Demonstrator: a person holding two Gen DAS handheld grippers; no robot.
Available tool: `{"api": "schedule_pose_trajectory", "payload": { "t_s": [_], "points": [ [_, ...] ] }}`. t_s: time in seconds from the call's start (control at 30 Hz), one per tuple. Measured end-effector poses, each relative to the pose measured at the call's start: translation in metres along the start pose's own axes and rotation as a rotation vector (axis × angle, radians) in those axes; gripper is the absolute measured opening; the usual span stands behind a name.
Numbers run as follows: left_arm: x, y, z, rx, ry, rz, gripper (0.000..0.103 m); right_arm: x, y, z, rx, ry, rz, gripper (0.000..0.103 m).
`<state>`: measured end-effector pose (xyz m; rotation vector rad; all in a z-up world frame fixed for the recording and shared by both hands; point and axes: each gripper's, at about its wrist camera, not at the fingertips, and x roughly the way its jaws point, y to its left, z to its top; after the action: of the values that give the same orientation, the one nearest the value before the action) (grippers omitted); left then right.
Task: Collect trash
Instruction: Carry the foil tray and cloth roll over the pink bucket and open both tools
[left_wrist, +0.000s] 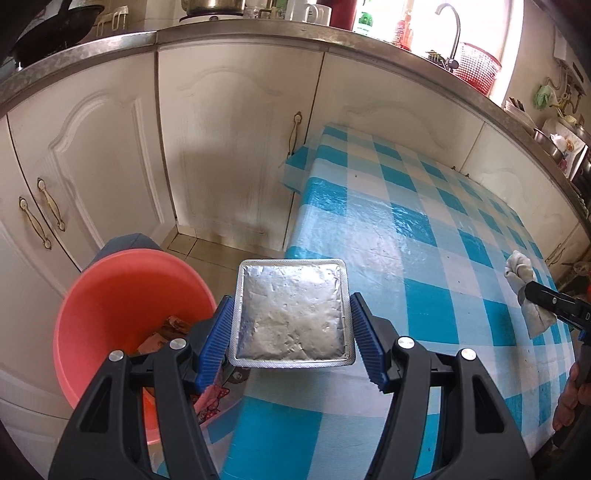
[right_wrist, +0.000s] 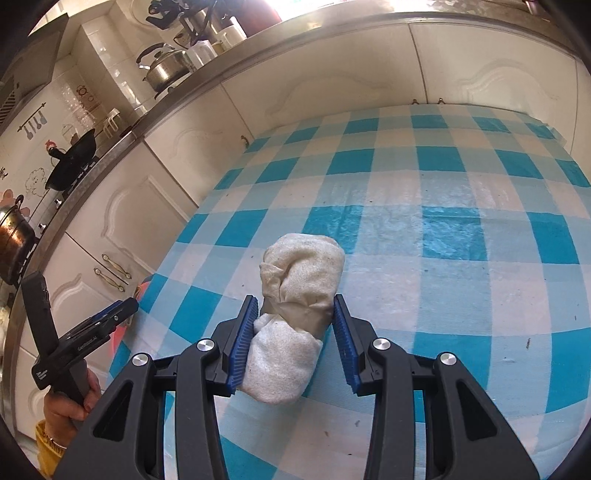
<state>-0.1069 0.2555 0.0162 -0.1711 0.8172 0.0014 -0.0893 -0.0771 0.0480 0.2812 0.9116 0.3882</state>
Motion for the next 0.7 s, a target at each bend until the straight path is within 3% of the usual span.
{"api": "schedule_pose_trajectory", "payload": {
  "t_s": [0.7],
  "points": [
    [-0.012, 0.079, -0.013, -0.126, -0.004, 0.093, 0.064, 0.051, 0.149, 0.004, -0.252, 0.137, 0.193, 0.043]
  ]
}}
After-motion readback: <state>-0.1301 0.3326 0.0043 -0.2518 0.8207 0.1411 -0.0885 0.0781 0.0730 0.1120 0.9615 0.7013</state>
